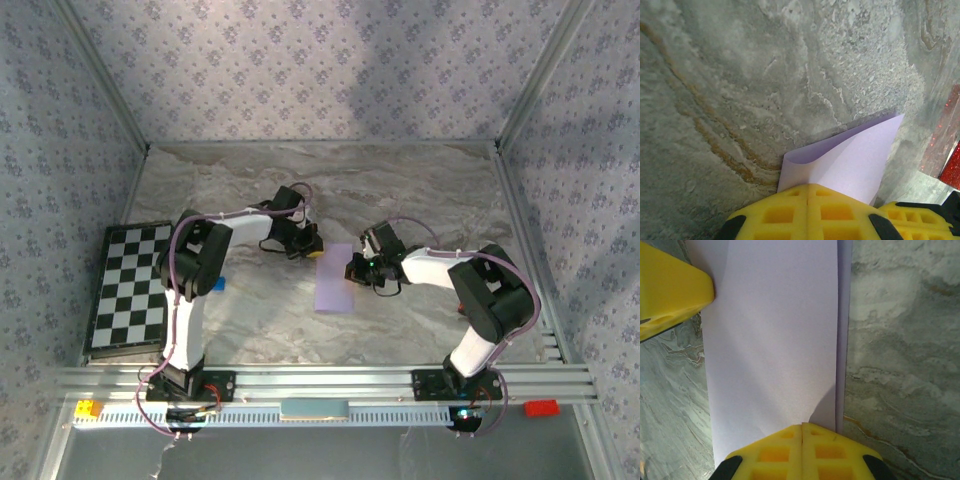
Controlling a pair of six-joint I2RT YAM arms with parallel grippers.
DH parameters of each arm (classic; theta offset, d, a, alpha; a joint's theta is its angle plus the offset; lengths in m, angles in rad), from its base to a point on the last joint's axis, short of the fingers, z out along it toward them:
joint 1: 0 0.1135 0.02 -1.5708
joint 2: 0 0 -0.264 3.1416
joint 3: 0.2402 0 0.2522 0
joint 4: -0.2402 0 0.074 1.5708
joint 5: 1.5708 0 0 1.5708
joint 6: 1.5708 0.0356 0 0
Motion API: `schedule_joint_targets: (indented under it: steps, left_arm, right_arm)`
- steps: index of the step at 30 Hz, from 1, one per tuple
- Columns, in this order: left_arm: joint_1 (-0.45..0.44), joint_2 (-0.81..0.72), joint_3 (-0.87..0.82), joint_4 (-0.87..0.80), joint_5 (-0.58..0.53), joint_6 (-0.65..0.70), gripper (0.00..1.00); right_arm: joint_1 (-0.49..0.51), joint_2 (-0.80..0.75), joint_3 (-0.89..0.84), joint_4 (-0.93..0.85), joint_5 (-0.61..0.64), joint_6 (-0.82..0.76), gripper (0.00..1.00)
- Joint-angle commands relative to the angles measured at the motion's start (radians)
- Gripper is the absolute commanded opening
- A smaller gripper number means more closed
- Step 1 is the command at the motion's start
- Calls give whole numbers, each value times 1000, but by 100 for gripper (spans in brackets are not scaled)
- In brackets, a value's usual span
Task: Fold a paper plane with a square sheet of paper (pick it up from the middle)
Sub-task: Fold the paper in half at the center of the table.
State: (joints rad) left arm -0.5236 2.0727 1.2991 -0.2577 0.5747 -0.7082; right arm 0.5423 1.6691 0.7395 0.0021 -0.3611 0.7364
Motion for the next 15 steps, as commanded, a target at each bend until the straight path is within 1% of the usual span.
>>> schedule_joint_targets:
  steps: [1, 15]
  left_arm:
    - [48, 52, 28, -13, -185, -26, 4]
    - [51, 82, 101, -38, -186, -43, 8]
  right_arm:
    - [2, 44, -55, -220, 98, -26, 0]
    - [0, 39, -58, -227, 100, -40, 0]
